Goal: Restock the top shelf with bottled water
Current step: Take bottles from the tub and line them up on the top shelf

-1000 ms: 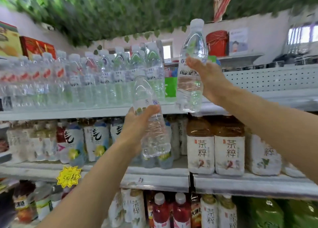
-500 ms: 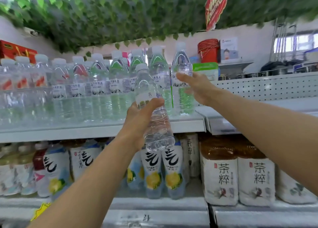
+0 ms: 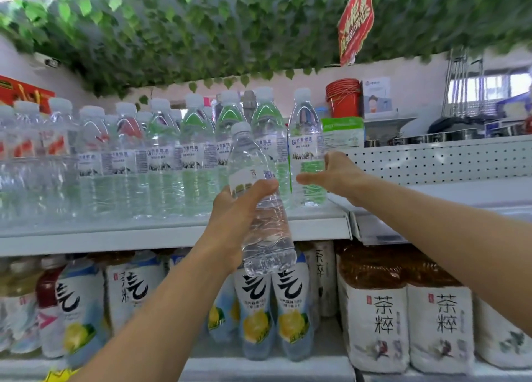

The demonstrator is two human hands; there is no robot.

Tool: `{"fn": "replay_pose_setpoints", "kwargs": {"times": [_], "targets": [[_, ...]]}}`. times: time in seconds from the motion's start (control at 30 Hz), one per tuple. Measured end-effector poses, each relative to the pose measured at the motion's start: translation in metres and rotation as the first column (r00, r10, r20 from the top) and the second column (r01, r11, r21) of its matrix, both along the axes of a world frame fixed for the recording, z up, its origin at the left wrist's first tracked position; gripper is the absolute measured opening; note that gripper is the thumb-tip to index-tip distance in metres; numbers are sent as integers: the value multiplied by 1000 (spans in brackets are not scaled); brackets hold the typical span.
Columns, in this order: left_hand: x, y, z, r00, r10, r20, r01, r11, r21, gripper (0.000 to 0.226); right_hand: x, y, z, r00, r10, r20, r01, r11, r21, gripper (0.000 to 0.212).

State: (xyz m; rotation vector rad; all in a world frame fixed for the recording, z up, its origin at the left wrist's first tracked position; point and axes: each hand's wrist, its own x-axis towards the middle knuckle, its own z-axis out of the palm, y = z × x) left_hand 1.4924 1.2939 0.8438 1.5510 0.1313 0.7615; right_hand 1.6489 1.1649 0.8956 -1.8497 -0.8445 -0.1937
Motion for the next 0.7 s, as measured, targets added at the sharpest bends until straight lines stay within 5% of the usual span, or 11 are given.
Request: {"fn": "replay_pose_setpoints", "kwargs": {"times": [0.13, 0.27, 0.37, 0.47, 0.53, 0.63, 0.7], "targets": [[2, 1, 1, 1000, 6, -13, -6, 1000, -7, 95, 11, 12, 3, 999, -37, -16, 36, 999, -26, 92], [3, 1, 0, 1000, 5, 1, -5, 1000, 2, 78, 16, 15, 2, 997, -80, -2, 80, 994, -72, 62], [2, 0, 1, 1000, -3, 8, 3, 1000, 4, 66, 16, 15, 1, 996, -89, 8, 89, 991, -103, 61], [-1, -4, 2, 1000, -2, 16, 2, 1000, -3, 77, 9, 10, 1, 998, -60, 26, 63, 989, -136, 62], [-3, -5, 1, 1000, -1, 21, 1, 1000, -10, 83, -2, 4, 2, 996, -50, 77, 57, 994, -91, 66], [-7, -9, 0, 999, 11, 39, -12, 999, 38, 63, -20, -7, 9, 972, -84, 218, 57, 990, 129, 54], [-8, -16, -2, 997, 47, 69, -53, 995, 81, 60, -39, -13, 14, 973, 42, 226, -86, 978, 188, 44]]}}
